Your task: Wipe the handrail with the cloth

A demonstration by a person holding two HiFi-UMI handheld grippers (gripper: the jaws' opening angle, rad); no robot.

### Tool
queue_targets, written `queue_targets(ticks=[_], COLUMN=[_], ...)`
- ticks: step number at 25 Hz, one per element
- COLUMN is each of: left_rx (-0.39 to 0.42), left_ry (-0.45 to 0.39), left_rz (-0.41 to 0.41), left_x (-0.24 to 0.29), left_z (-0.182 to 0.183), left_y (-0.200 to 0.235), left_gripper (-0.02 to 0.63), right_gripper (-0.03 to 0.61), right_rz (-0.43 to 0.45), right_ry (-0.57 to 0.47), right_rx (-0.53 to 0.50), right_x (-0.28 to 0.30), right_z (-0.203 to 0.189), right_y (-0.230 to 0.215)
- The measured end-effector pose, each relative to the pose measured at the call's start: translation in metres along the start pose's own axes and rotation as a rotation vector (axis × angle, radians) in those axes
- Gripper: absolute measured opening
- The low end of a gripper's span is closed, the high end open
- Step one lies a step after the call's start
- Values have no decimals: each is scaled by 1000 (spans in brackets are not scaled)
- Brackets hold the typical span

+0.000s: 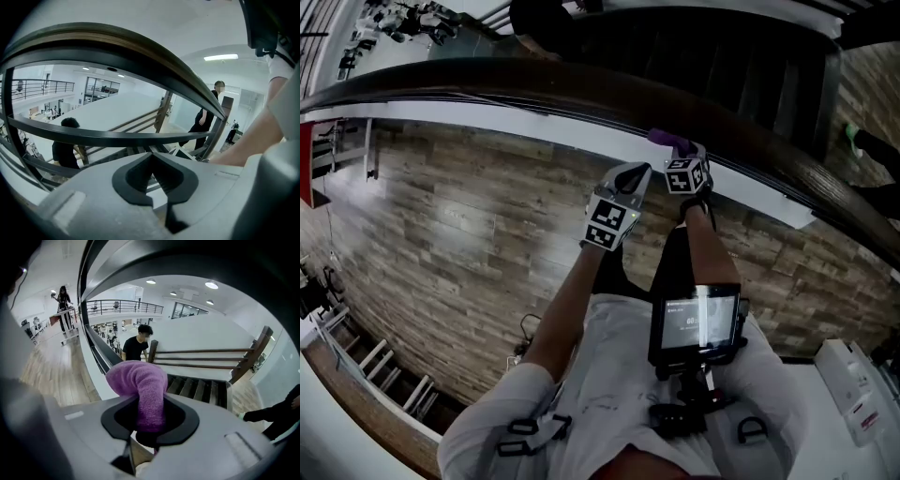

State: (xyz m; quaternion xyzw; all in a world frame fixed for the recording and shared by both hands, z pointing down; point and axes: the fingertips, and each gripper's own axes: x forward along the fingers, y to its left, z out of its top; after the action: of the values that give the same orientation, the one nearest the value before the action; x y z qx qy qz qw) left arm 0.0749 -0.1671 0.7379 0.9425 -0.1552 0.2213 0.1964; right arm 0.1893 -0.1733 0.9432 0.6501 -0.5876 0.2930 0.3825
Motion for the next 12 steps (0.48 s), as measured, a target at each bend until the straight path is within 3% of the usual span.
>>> queue_targets(ticks=[12], left_rx=[91], left_ry=[65], left_rz=[-139], left_x=[60], left_z=[-4], left_y=[-70], left_gripper=[-2], right_gripper=[86], right_rz=[-80], right_ry=[18], right_rx=[126], right_x=[-26], right_z=[-58], right_y=[-88])
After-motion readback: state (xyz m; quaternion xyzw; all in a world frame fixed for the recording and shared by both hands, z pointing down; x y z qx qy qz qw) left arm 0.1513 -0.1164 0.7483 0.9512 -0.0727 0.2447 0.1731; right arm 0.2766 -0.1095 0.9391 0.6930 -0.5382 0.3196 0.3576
